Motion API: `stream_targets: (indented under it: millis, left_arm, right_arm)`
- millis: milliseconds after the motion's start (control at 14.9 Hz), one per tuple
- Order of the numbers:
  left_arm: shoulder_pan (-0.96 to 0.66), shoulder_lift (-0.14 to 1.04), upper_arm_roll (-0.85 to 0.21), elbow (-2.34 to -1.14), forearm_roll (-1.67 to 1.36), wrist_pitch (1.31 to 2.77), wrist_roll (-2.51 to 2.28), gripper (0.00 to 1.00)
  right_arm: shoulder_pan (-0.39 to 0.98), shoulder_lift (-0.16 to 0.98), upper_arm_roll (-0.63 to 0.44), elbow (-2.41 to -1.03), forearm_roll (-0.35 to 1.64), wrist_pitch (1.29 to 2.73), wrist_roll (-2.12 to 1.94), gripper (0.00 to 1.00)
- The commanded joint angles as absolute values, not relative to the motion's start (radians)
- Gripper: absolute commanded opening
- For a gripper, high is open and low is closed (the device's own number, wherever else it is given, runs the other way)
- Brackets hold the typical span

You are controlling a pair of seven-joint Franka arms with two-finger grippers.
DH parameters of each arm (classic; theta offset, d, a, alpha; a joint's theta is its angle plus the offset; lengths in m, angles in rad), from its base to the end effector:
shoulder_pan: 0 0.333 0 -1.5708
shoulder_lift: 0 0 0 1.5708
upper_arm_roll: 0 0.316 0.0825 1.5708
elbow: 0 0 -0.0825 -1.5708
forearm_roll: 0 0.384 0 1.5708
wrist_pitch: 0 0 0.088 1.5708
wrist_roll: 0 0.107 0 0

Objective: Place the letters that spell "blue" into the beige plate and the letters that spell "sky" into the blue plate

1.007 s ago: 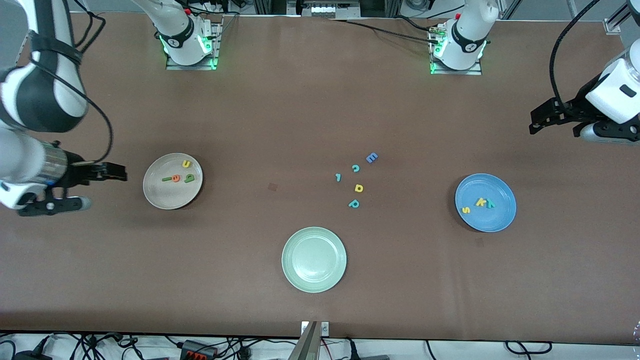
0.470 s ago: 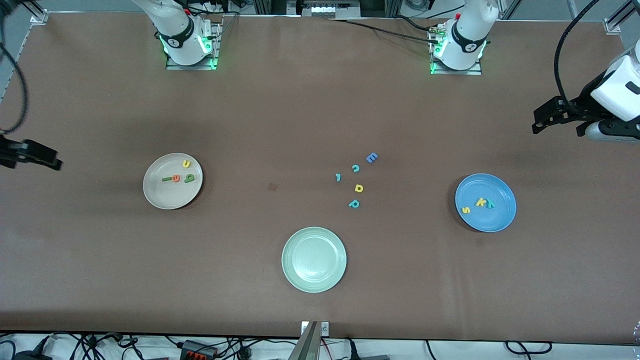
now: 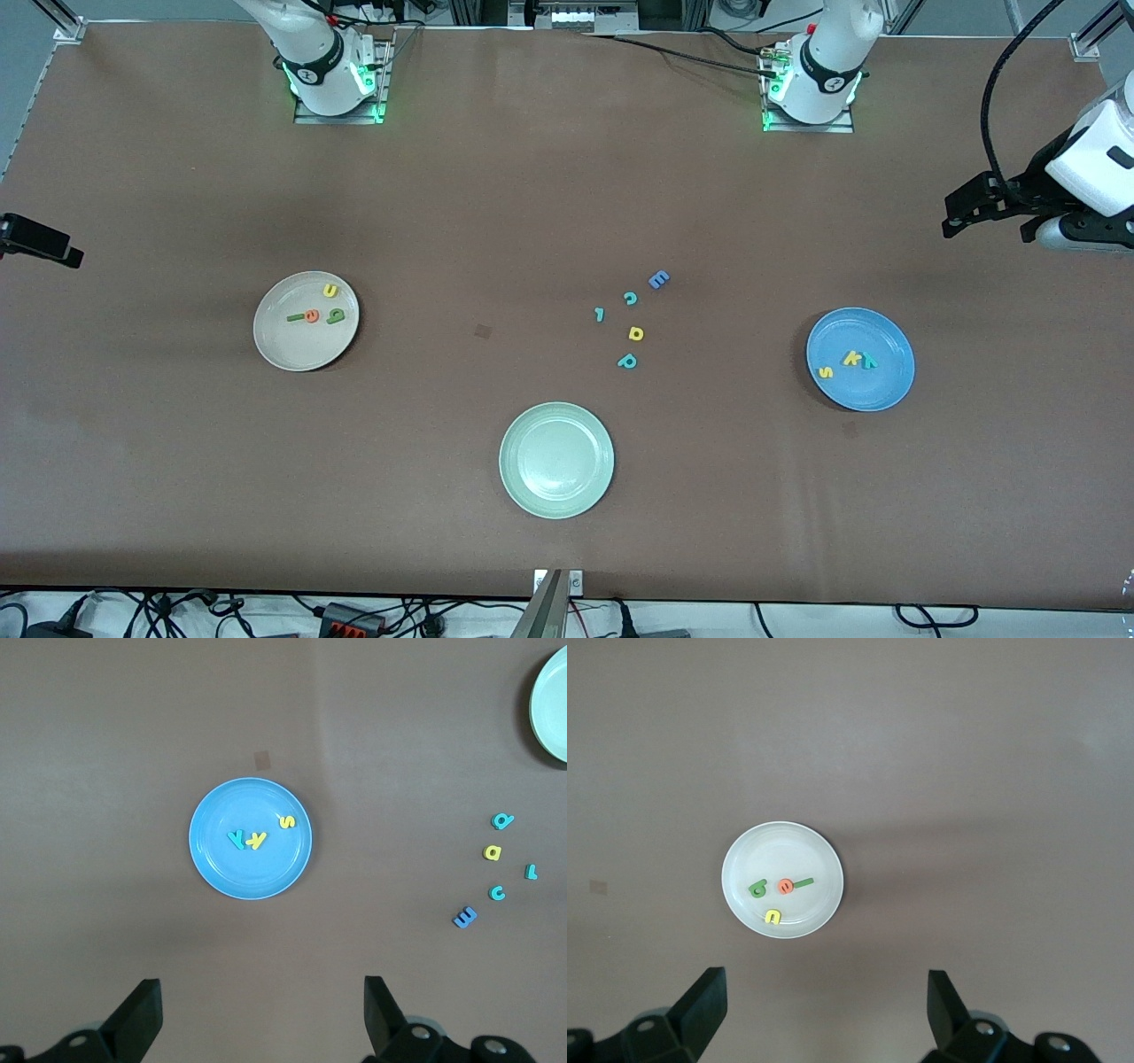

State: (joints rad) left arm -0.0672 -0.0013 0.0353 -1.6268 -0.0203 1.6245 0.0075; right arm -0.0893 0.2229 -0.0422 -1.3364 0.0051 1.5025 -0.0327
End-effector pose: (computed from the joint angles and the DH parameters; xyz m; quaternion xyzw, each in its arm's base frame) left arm 0.5576 -0.0199 0.6034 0.9998 -0.0191 -0.0006 0.0101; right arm 0.6102 -0.0770 0.5981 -0.9984 0.0489 0.0284 0.0002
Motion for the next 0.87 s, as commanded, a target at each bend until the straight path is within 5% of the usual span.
stream_targets:
  millis: [0, 269, 806]
  left_arm:
    - [-0.075, 0.015, 0.040, -1.597, -0.018, 1.608, 0.005, 1.00]
    - [-0.075, 0.015, 0.040, -1.597, -0.018, 1.608, 0.005, 1.00]
    - [-0.077, 0.017, 0.040, -1.595, -0.018, 1.609, 0.003, 1.00]
  right_arm:
    - [-0.114, 0.203, -0.009, -1.370, -0.002, 1.505, -0.018, 1.00]
    - [-0.114, 0.011, -0.005, -1.671, -0.038, 1.681, -0.032, 1.00]
    - [-0.098, 0.009, -0.002, -1.654, -0.032, 1.634, -0.026, 1.00]
